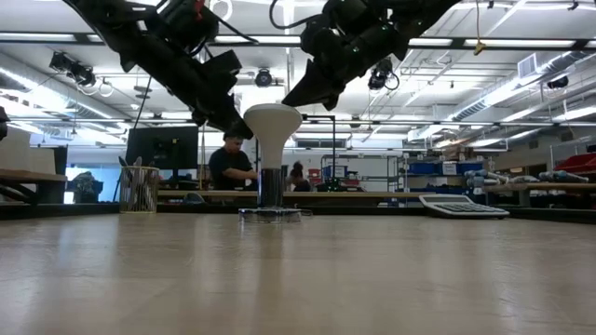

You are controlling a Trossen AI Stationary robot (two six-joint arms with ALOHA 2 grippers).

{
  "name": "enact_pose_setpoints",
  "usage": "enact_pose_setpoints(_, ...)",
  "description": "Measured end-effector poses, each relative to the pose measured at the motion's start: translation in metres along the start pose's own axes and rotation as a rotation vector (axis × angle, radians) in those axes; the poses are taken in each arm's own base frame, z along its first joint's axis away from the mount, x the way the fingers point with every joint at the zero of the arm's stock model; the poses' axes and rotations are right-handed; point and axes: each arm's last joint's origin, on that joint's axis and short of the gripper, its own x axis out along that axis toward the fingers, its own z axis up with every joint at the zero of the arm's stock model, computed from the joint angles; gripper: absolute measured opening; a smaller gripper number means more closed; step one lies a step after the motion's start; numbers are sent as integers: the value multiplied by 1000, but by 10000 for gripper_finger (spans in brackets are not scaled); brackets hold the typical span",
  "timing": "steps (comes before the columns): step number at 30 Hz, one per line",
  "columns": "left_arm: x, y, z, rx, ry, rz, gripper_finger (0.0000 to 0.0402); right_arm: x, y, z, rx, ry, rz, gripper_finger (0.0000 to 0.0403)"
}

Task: Screw lightbulb
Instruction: Insert the white lightbulb into the silver lamp

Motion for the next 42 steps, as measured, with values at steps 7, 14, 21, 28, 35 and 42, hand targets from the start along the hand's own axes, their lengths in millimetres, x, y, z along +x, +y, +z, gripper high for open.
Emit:
enact_pose_setpoints(7, -4, 5, -6, 18, 71, 8, 0, -6, 0, 5, -9, -36, -25, 9)
enact_pose_setpoints(14, -34, 5, 4, -29, 7, -11, 0, -8, -6, 13, -24, -112, -67, 9)
enact_pose_setpoints(21, -47, -16, 11, 28, -72, -272, 0, -9, -7, 13, -48, -118, -70, 9)
enact_pose_setpoints(28, -34, -38, 8, 77, -57, -339, 0, -10, -10, 13, -60, -119, -76, 9)
enact_pose_setpoints(35, -23, -41, 6, 79, -53, -293, 0, -5, -10, 10, -59, -96, -46, 8)
enact_pose_setpoints(42, -23, -40, 6, 77, -55, -254, 0, 6, -13, 3, -51, -69, -40, 8)
